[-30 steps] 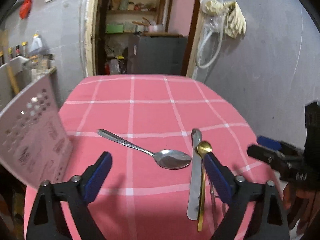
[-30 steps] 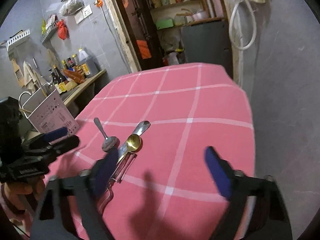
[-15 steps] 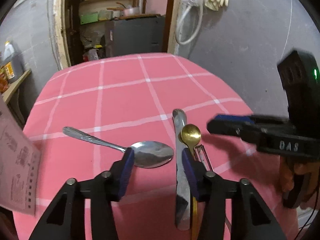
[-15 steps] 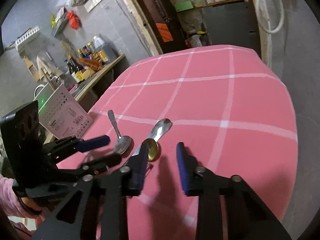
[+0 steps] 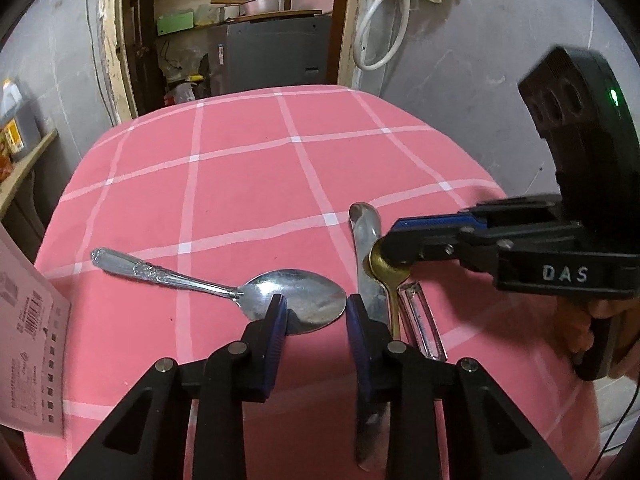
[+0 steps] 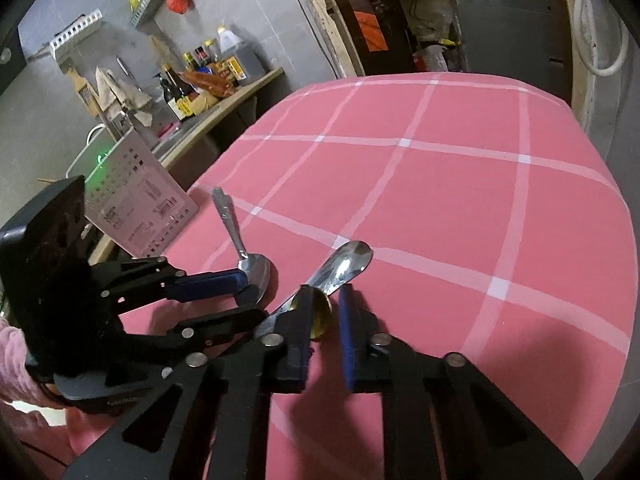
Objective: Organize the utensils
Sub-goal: 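Grasp a silver spoon with the left tool while the right tool grasps the gold spoon, then lift both held spoons and carry them over the white caddy, then open the left tool over the caddy while the right tool releases its spoon, then move both tools back over the flat metal blade and the peeler, then grasp the flat metal blade with the left tool while the right tool grasps the peeler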
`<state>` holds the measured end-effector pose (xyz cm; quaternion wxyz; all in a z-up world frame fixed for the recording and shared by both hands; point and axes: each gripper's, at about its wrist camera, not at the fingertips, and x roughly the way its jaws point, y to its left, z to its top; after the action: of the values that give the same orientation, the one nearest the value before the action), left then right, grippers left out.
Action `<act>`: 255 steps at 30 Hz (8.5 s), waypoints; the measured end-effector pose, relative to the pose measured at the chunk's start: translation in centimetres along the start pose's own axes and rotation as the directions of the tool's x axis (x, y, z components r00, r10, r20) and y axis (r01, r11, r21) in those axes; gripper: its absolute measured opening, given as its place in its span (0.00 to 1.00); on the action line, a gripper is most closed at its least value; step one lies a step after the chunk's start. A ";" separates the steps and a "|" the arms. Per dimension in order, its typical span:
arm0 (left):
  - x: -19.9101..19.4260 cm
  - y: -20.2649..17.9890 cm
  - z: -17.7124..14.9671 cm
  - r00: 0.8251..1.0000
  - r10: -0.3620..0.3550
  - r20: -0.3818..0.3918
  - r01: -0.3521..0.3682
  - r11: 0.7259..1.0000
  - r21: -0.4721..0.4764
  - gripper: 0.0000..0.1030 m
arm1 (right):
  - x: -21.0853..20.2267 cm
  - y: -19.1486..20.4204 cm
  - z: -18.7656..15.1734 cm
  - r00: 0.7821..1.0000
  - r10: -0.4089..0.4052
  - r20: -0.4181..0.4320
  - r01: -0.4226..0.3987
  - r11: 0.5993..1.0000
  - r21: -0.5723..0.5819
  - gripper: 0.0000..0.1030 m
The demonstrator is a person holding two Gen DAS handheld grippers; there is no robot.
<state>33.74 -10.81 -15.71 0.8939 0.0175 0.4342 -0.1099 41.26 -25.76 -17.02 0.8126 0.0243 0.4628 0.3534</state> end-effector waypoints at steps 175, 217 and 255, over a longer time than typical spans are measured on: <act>-12.3 1.1 -3.3 0.952 0.099 0.288 -0.094 0.995 -0.033 0.99 | -17.6 8.0 -7.7 0.768 -0.509 0.388 0.468 0.860 0.202 0.99; -0.8 0.0 -1.2 0.994 0.032 -0.101 -0.027 0.998 0.048 0.85 | -8.7 3.6 -7.9 0.910 -0.356 0.214 0.307 0.923 0.233 0.73; -3.1 5.6 -2.2 0.994 -0.077 -0.077 0.067 0.989 -0.129 0.64 | -2.5 9.9 -8.5 0.877 -0.479 -0.028 0.479 0.878 -0.016 0.71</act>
<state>31.33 -4.48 -15.03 0.8702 -0.0503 0.4768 -0.1137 28.48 -22.27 -16.37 0.8675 -0.0998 0.4656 0.1437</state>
